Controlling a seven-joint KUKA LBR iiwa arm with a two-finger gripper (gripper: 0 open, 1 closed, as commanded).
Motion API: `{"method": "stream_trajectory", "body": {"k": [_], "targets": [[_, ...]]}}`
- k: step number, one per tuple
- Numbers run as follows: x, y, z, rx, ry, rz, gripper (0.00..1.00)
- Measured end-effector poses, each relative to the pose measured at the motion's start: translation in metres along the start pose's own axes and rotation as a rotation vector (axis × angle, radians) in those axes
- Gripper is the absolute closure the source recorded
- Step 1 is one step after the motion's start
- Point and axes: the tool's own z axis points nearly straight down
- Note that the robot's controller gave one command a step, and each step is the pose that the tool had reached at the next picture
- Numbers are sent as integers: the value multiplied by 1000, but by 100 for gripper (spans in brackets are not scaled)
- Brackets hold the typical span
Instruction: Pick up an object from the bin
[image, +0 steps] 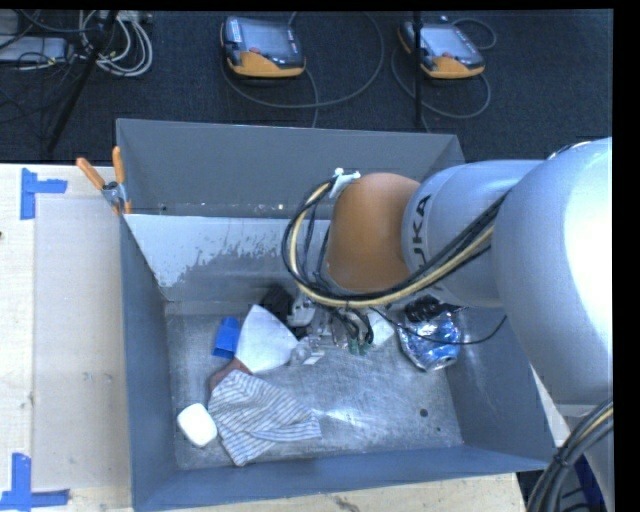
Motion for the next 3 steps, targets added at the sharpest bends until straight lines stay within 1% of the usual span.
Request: {"method": "stream_trajectory", "body": {"k": [1, 2, 3], "targets": [[0, 0, 0, 0, 0, 0, 100], [0, 1, 0, -1, -6, -99, 100], [4, 0, -33, 3, 11, -234, 100]]}}
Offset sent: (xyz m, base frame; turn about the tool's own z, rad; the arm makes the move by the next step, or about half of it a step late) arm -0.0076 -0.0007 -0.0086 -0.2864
